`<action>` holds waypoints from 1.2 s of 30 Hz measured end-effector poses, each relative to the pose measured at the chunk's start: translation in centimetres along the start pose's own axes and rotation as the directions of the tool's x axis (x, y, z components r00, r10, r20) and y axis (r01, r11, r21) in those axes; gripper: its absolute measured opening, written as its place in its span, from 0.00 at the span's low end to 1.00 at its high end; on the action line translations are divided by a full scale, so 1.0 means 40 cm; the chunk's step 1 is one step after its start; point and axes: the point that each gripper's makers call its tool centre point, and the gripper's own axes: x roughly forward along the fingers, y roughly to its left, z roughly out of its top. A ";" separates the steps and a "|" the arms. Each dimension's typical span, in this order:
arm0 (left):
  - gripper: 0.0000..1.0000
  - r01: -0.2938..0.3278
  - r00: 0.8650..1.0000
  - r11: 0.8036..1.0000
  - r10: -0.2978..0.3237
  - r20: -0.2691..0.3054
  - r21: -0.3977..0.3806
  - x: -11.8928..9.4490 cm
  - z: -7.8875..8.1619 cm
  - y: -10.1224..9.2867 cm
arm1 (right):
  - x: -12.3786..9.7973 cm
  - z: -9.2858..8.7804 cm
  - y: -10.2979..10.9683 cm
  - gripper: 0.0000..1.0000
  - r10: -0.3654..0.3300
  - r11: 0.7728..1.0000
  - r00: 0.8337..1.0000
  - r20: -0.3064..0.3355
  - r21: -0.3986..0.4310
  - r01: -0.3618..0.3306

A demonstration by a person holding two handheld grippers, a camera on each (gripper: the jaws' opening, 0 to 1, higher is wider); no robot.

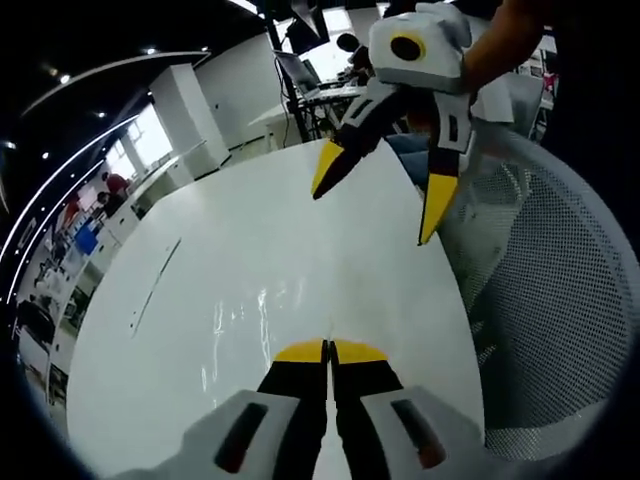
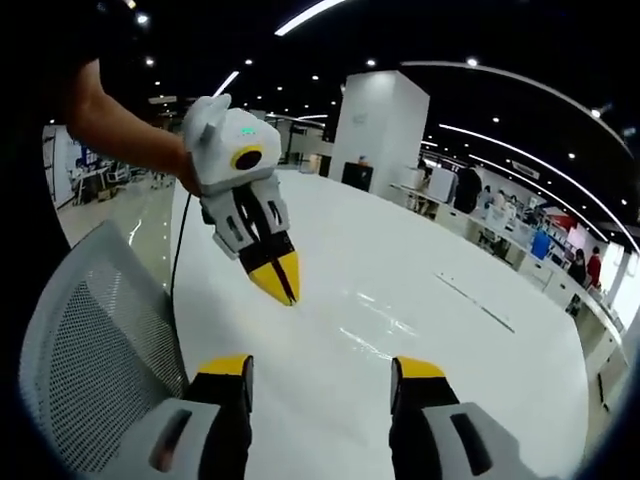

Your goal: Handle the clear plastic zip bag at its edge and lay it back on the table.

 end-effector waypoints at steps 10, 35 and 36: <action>0.00 0.017 1.000 1.000 -0.017 0.014 0.016 -0.003 0.013 -0.005 | 0.012 0.004 0.013 0.50 0.029 0.999 1.000 -0.010 -0.019 -0.030; 0.00 0.051 0.997 0.999 -0.051 0.059 0.009 -0.012 0.038 -0.020 | 0.039 0.026 0.032 0.37 0.100 0.993 0.995 -0.010 -0.066 -0.101; 0.00 0.052 0.997 0.999 -0.053 0.059 0.011 -0.012 0.038 -0.021 | 0.041 0.028 0.035 0.36 0.104 0.992 0.995 -0.011 -0.071 -0.104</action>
